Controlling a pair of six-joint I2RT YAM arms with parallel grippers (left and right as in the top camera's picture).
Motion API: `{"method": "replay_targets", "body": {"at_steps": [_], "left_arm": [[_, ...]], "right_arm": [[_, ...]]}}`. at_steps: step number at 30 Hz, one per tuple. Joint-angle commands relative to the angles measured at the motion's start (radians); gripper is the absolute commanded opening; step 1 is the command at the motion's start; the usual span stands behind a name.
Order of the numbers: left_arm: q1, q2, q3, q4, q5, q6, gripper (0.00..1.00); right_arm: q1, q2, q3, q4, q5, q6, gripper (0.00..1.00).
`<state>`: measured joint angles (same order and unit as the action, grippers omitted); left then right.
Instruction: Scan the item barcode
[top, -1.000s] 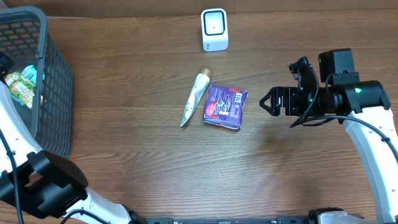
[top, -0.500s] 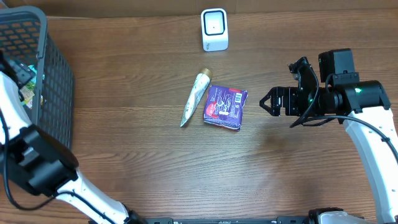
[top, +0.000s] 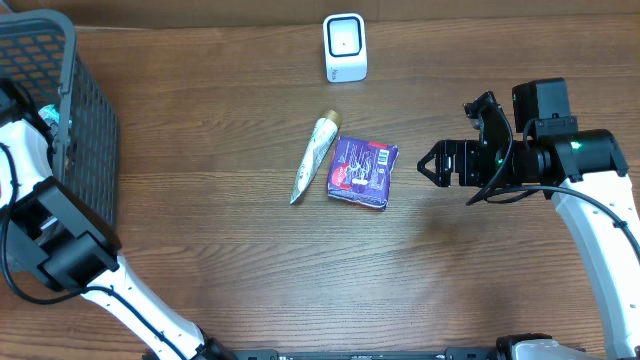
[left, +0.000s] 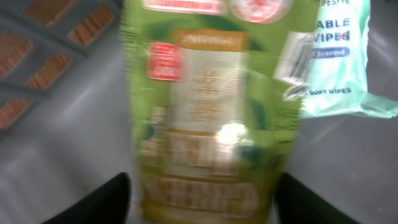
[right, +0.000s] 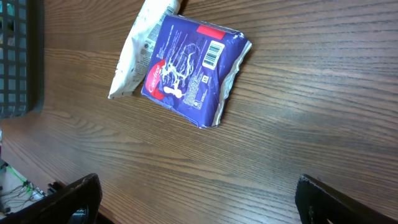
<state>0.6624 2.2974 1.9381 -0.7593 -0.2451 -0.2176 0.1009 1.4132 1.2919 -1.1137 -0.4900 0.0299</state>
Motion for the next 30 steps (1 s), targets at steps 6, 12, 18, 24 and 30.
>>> {"method": "replay_targets", "body": {"at_steps": [6,12,18,24,30], "left_arm": [[0.005,0.013,0.008,0.016,-0.024,0.012,0.62],[0.005,0.037,0.007,0.015,-0.024,0.012,0.79],[0.005,0.038,0.006,0.015,-0.024,0.018,0.17],[0.005,0.014,0.012,-0.035,-0.024,0.058,0.04],[0.005,-0.112,0.087,-0.101,-0.02,-0.011,0.04]], "right_arm": [[0.009,-0.003,0.016,0.0,0.003,-0.005,1.0],[0.009,-0.003,0.016,-0.007,0.003,-0.005,1.0],[0.009,-0.003,0.016,-0.015,0.003,-0.005,1.0],[0.009,-0.003,0.016,-0.018,0.003,-0.005,1.0],[0.009,-0.003,0.016,-0.018,0.005,-0.005,1.0]]}}
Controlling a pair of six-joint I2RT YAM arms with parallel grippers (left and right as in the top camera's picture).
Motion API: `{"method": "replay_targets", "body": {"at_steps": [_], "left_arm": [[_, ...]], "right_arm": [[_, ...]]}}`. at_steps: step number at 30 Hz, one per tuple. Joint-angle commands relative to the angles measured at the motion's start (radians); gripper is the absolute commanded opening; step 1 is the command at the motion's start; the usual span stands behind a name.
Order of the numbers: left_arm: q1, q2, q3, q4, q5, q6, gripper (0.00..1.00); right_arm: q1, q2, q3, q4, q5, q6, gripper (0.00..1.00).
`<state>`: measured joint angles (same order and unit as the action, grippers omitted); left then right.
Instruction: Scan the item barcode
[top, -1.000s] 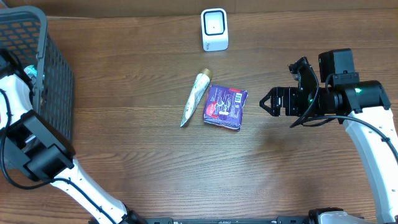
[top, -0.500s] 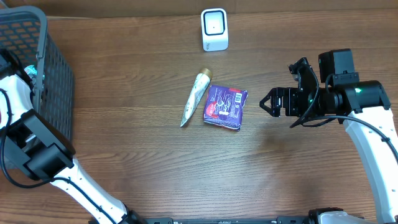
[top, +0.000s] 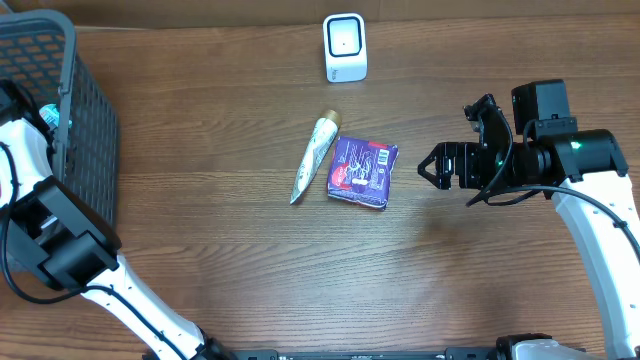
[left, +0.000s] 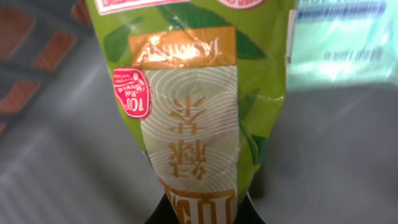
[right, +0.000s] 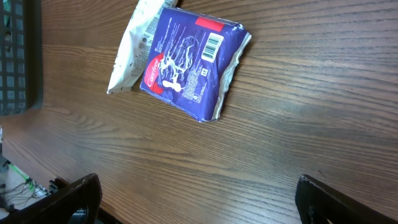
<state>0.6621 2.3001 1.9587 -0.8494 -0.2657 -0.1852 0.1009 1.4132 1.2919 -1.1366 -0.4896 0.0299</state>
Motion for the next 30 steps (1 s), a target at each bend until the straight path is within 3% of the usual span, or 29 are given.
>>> {"method": "replay_targets", "body": {"at_steps": [1,11,16,23,30], "left_arm": [[0.004,-0.148,0.084,-0.015,0.013,-0.056,0.04],[-0.072,-0.57,0.179,-0.003,0.239,-0.058,0.04],[-0.193,-0.705,0.179,-0.066,0.395,-0.01,0.04],[-0.51,-0.678,0.121,-0.301,0.46,0.006,0.04],[-0.787,-0.494,-0.044,-0.322,0.38,0.136,0.04]], "right_arm": [[0.009,-0.003,0.016,0.005,0.008,-0.005,1.0],[0.008,-0.003,0.016,0.005,0.037,-0.006,1.0],[0.009,-0.003,0.016,0.003,0.044,-0.006,1.0],[0.008,-0.003,0.016,-0.001,0.044,-0.005,1.0],[0.008,-0.003,0.016,-0.001,0.044,-0.005,1.0]]}}
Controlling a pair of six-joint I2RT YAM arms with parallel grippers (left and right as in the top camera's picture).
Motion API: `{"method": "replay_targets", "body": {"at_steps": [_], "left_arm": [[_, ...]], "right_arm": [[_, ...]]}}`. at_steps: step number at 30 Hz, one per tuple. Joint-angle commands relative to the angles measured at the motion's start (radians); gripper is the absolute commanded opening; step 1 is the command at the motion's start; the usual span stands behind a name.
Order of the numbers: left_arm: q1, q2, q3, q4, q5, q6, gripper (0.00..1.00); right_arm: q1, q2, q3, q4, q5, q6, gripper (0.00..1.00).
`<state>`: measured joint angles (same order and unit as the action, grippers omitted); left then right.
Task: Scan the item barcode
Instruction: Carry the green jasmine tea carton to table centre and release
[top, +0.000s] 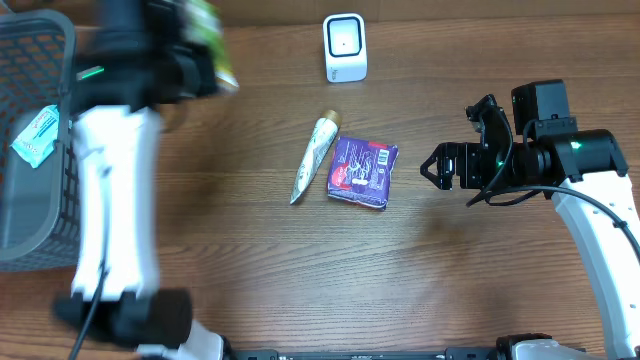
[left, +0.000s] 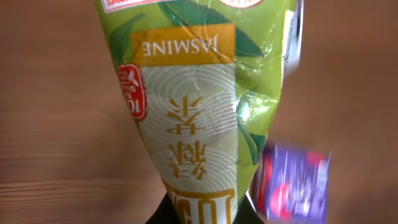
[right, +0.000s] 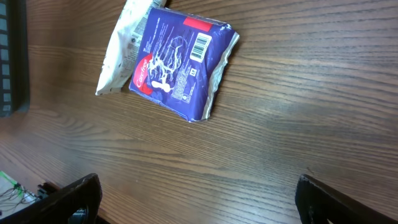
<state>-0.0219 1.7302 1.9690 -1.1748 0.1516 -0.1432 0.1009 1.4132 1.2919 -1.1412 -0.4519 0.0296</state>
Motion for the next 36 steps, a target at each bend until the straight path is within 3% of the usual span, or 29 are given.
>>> {"method": "replay_targets", "body": {"at_steps": [1,8,14,15,16,18,22,27,29,30,31,36], "left_arm": [[-0.128,0.11,-0.071,0.004,-0.061,0.094,0.04],[-0.223,0.358,-0.095,-0.015,-0.113,0.061,0.04],[-0.247,0.454,-0.095,-0.057,-0.111,0.043,0.04],[-0.249,0.456,-0.095,-0.062,-0.109,0.043,0.16],[-0.253,0.456,-0.094,-0.069,-0.101,0.044,0.39],[-0.261,0.452,-0.085,-0.086,-0.072,0.083,0.62],[-0.267,0.451,0.043,-0.189,-0.049,0.121,0.68],[-0.252,0.45,0.424,-0.369,-0.079,0.122,0.68],[-0.228,0.45,0.614,-0.404,-0.127,0.122,0.79],[-0.211,0.45,0.706,-0.415,-0.163,0.121,0.94],[-0.195,0.45,0.779,-0.419,-0.184,0.12,1.0],[-0.007,0.45,1.104,-0.419,-0.207,-0.009,1.0]], "right_arm": [[0.008,-0.003,0.016,0.003,0.006,-0.005,1.0],[0.008,-0.003,0.016,0.001,0.006,-0.005,1.0],[0.008,-0.003,0.016,0.002,0.007,-0.005,1.0],[0.009,-0.003,0.016,0.002,0.006,-0.005,1.0],[0.009,-0.003,0.016,0.002,0.007,-0.005,1.0],[0.008,-0.003,0.016,0.003,0.007,-0.005,1.0],[0.008,-0.003,0.016,0.005,0.007,-0.005,1.0],[0.008,-0.003,0.016,0.01,0.006,-0.005,1.0],[0.008,-0.003,0.016,0.005,0.006,-0.005,1.0],[0.008,-0.003,0.016,0.003,0.006,-0.005,1.0],[0.008,-0.003,0.016,0.0,0.006,-0.005,1.0],[0.008,-0.003,0.016,-0.007,0.007,-0.005,1.0]]}}
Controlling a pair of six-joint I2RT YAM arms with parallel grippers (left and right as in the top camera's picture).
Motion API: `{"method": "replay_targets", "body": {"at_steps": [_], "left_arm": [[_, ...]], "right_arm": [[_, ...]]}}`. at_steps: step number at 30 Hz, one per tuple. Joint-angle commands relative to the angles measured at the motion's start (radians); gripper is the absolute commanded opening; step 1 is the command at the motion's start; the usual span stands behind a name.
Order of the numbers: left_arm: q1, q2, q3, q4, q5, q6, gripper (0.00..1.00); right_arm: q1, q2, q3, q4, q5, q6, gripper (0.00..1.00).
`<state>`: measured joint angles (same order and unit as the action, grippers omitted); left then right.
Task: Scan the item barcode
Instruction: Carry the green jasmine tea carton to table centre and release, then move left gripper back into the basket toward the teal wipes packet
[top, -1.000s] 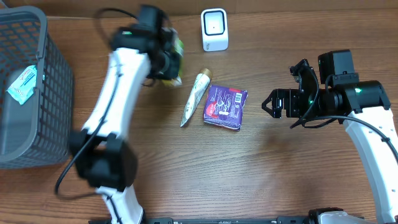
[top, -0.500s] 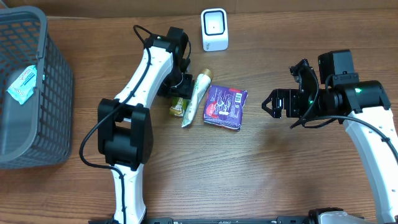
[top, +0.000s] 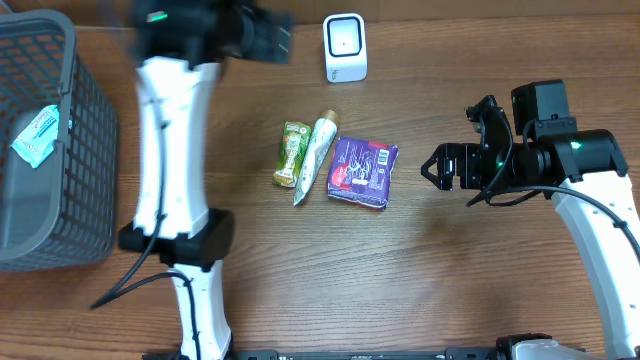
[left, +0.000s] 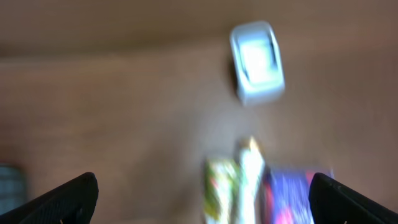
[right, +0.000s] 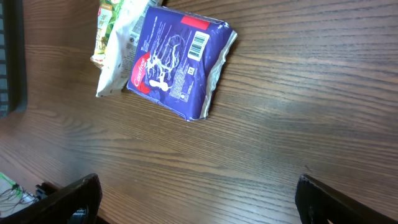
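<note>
A green jasmine tea pouch lies flat on the table, left of a white tube and a purple packet. The white scanner stands at the back. My left gripper, blurred, hovers at the back left of the scanner, open and empty. Its wrist view is blurred but shows the scanner, pouch and tube below the left gripper. My right gripper is open right of the purple packet, with bare wood between the fingers of the right gripper.
A dark mesh basket stands at the far left and holds a pale wipes packet. The green pouch and tube touch side by side. Bare wood lies in front of the items.
The green pouch was in my shut left gripper above the back left of the table. Now it lies beside the tube, and the left gripper is open nearer the scanner. The right arm has not moved.
My left gripper was open over the green pouch inside the basket, then shut on it there. Then it held the pouch out over the table. Now the pouch lies beside the tube and the gripper is open above.
</note>
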<state>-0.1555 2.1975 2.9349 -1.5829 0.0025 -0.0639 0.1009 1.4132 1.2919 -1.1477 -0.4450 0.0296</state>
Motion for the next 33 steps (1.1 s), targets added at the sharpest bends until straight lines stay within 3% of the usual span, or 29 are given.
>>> {"method": "replay_targets", "body": {"at_steps": [1,6,9,14,23,33], "left_arm": [[0.18,-0.018,0.182,-0.015,-0.058,-0.117,1.0],[0.466,-0.025,0.203,-0.018,-0.052,-0.263,0.95],[0.615,-0.012,0.175,0.009,-0.024,-0.278,0.96],[0.748,0.021,0.068,0.076,-0.009,-0.264,0.97],[0.864,0.15,-0.159,0.14,-0.01,-0.182,0.91],[0.851,0.262,-0.171,0.218,-0.004,-0.155,0.9]], "right_arm": [[0.008,-0.003,0.016,0.0,0.0,-0.005,1.0],[0.009,-0.003,0.016,0.001,0.0,-0.005,1.0],[0.009,-0.003,0.016,0.001,0.0,-0.005,1.0],[0.009,-0.003,0.016,0.001,0.0,-0.005,1.0],[0.009,-0.003,0.016,-0.014,0.0,-0.005,1.0],[0.009,-0.003,0.016,-0.013,0.0,-0.005,1.0]]}}
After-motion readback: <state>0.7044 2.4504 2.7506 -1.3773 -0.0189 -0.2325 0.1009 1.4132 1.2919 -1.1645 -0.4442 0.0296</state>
